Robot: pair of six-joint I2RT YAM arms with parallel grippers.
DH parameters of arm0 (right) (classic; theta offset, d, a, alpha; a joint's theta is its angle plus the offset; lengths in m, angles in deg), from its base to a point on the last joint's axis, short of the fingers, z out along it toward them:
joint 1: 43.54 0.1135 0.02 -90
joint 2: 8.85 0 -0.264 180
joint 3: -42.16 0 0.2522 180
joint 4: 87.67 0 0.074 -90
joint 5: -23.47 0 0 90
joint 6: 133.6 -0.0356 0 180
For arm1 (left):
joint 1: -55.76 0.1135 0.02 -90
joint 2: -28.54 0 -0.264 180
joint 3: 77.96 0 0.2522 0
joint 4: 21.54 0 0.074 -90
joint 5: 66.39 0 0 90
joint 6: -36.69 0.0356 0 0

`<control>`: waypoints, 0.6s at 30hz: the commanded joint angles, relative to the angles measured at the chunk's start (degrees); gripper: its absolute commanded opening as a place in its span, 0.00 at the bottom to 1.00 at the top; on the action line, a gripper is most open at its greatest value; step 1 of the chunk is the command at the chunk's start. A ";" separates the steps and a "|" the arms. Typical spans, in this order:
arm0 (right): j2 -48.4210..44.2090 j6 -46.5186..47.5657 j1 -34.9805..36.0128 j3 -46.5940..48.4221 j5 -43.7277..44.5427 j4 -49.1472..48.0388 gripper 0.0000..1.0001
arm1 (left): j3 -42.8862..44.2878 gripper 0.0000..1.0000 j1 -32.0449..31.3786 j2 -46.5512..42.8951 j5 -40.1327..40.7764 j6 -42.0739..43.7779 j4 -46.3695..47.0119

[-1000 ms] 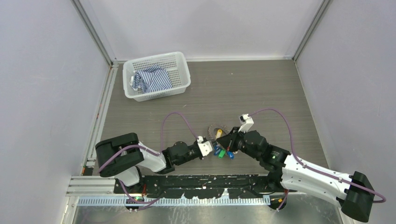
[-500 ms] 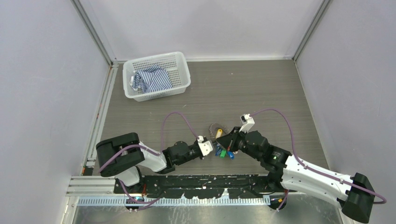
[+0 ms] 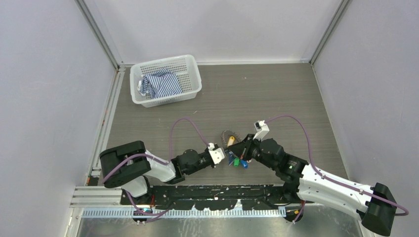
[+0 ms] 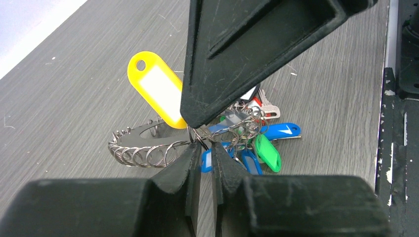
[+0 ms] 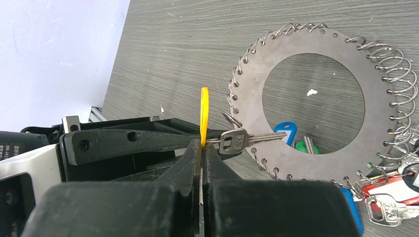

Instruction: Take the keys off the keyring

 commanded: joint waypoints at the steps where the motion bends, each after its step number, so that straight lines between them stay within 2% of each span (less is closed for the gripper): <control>1: -0.98 -1.06 0.08 0.25 -0.69 -4.56 0.01 | 0.74 0.16 0.07 -1.69 1.65 -0.87 3.22; 4: -1.12 -1.12 0.10 0.18 -0.48 -4.22 0.01 | 0.82 0.16 0.03 -1.71 1.64 -1.11 3.18; 7: -1.22 -1.25 0.07 0.18 -0.28 -3.92 0.01 | 0.91 0.04 0.03 -1.74 1.28 -1.07 2.76; 12: -3.47 -0.88 0.02 0.31 1.72 -1.90 0.01 | 1.07 0.00 -0.30 -2.83 2.51 -1.33 -0.01; 18: -5.26 -2.06 -0.25 -0.49 1.59 -0.59 0.01 | 6.92 0.00 -1.89 -8.23 11.29 -4.44 -17.04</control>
